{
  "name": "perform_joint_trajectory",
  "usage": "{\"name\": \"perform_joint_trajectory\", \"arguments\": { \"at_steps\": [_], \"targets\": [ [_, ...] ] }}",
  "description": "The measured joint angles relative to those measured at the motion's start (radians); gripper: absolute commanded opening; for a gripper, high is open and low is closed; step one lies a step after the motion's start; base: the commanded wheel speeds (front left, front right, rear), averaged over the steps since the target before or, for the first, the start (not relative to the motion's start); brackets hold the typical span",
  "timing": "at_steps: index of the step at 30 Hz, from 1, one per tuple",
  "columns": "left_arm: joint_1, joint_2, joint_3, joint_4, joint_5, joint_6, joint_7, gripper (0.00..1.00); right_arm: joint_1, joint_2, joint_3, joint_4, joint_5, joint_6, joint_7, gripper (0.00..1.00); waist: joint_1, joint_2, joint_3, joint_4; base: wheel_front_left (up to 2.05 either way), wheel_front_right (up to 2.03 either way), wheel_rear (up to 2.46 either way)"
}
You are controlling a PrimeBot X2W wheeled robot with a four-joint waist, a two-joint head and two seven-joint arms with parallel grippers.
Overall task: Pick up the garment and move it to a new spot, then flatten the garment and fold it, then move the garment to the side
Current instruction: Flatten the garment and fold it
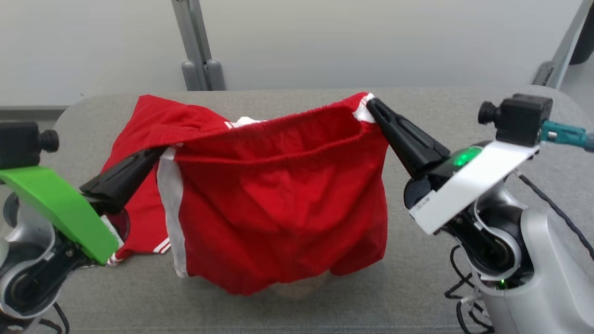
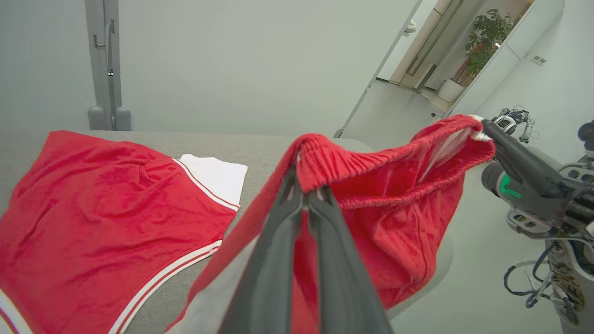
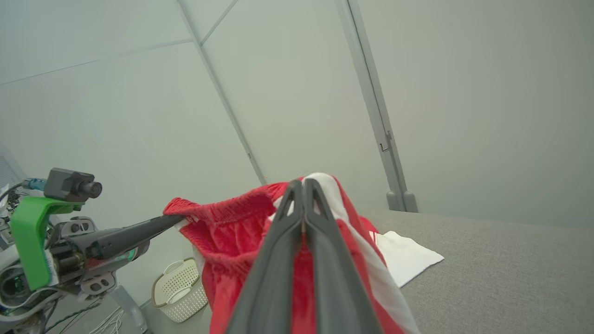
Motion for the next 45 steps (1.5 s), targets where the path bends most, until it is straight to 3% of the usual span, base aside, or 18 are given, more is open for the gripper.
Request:
{"name": "perform_joint_trajectory", "arguments": {
  "at_steps": [5, 8, 13, 18, 22, 26, 32, 45],
  "targets": [
    [-0.003, -0.004, 0.065, 0.108, -0.008, 0.0, -0.012, 0.0, -0.186, 0.004, 0.0, 0.119, -0.03, -0.026, 0.026, 0.0, 0.0, 0.0, 0.028, 0.054, 0.0, 0.0, 0.0],
    [-0.031, -0.048, 0.099, 0.195, -0.011, -0.001, -0.05, 0.0, -0.309, 0.015, -0.002, 0.213, -0.046, -0.048, 0.005, 0.0, 0.0, 0.0, 0.051, 0.089, 0.0, 0.0, 0.0],
    [-0.122, -0.127, 0.091, 0.279, 0.085, -0.002, -0.11, 0.0, -0.453, 0.024, -0.016, 0.374, -0.118, -0.058, -0.088, 0.0, 0.0, 0.0, 0.087, 0.154, 0.0, 0.0, 0.0],
    [-0.146, -0.306, -0.015, 0.252, 0.08, -0.001, -0.114, 0.0, -0.51, 0.015, -0.054, 0.495, -0.172, -0.076, -0.135, 0.0, 0.0, 0.0, 0.122, 0.222, 0.0, 0.0, 0.0],
    [-0.121, -0.454, -0.078, 0.245, -0.015, 0.0, -0.113, 0.0, -0.516, 0.004, -0.052, 0.581, -0.184, -0.075, -0.143, 0.0, 0.0, 0.0, 0.155, 0.27, 0.0, 0.0, 0.0],
    [-0.051, -0.52, -0.167, 0.274, -0.025, 0.001, -0.102, 0.0, -0.516, -0.002, -0.031, 0.665, -0.186, -0.071, -0.147, 0.0, 0.0, 0.0, 0.197, 0.289, 0.0, 0.0, 0.0],
    [-0.031, -0.591, -0.261, 0.291, -0.03, 0.001, -0.074, 0.0, -0.523, -0.012, 0.002, 0.739, -0.192, -0.042, -0.133, 0.0, 0.0, 0.0, 0.242, 0.259, 0.0, 0.0, 0.0],
    [-0.072, -0.672, -0.322, 0.374, 0.017, 0.001, -0.044, 0.0, -0.588, -0.036, 0.022, 0.837, -0.204, 0.015, -0.141, 0.0, 0.0, 0.0, 0.301, 0.092, 0.0, 0.0, 0.0]
  ]
}}
